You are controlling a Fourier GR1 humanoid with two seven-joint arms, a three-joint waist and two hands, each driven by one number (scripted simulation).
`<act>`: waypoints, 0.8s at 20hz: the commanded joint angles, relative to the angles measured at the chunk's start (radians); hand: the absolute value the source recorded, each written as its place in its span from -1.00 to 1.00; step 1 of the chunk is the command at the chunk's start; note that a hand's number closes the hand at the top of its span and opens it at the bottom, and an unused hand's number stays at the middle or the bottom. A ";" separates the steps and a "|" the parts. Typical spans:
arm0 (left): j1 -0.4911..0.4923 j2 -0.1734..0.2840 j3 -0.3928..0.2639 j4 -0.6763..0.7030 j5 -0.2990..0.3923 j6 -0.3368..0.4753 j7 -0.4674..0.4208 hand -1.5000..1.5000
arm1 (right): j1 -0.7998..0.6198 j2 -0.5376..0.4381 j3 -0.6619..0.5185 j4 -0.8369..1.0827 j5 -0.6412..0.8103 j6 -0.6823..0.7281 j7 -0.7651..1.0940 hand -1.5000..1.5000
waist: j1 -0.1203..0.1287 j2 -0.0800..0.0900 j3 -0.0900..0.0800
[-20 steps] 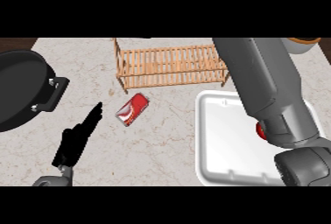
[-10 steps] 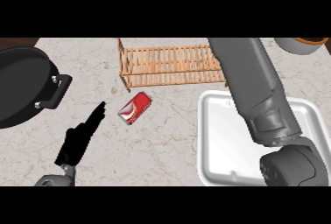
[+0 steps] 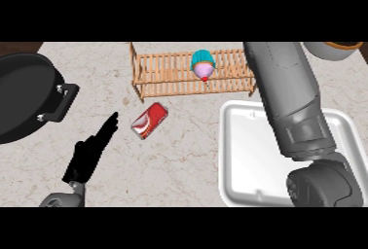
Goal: Pick the cupcake from the tray and place it in the tiered shelf
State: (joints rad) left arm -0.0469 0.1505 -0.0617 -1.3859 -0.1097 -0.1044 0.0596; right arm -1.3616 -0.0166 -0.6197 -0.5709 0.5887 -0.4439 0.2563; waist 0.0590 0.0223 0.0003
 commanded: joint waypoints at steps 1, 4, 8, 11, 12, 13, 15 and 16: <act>-0.008 0.009 0.024 0.024 0.005 0.006 0.000 0.00 | -0.015 -0.045 -0.047 -0.035 -0.026 -0.141 -0.053 -1.00 | -0.023 -0.008 -0.001; 0.040 0.022 0.028 0.085 -0.003 -0.011 -0.090 0.00 | 0.013 -0.054 -0.051 -0.065 -0.006 -0.261 -0.071 -1.00 | -0.039 -0.013 -0.002; 0.072 0.003 0.040 0.028 0.009 0.021 -0.040 0.00 | 0.094 -0.142 -0.064 -0.150 -0.007 -0.253 0.017 -1.00 | -0.074 -0.033 -0.001; 0.011 0.027 0.075 0.032 0.017 0.025 0.004 0.00 | 0.182 -0.205 -0.030 -0.231 0.025 -0.164 0.101 -1.00 | -0.104 -0.040 -0.001; 0.058 0.037 0.066 0.021 0.026 -0.003 -0.013 0.00 | 0.238 -0.196 -0.016 -0.293 0.014 -0.113 0.114 -1.00 | -0.105 -0.043 -0.001; 0.069 0.025 0.065 0.011 0.014 0.021 -0.023 0.00 | 0.273 -0.208 -0.025 -0.351 -0.019 -0.062 0.125 -1.00 | -0.109 -0.045 0.000; 0.061 0.029 0.078 0.040 0.034 -0.001 -0.026 0.00 | 0.366 -0.227 -0.012 -0.459 -0.053 0.018 0.097 -1.00 | -0.105 -0.039 0.000; 0.083 0.041 0.076 -0.011 0.041 -0.014 -0.027 0.00 | 0.399 -0.243 -0.008 -0.512 -0.063 0.063 0.130 -1.00 | -0.101 -0.041 0.000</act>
State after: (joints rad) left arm 0.0120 0.1744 -0.0010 -1.3749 -0.0861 -0.0993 0.0391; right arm -1.0911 -0.2170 -0.6409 -0.9222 0.5638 -0.5053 0.3498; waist -0.0352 -0.0158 0.0002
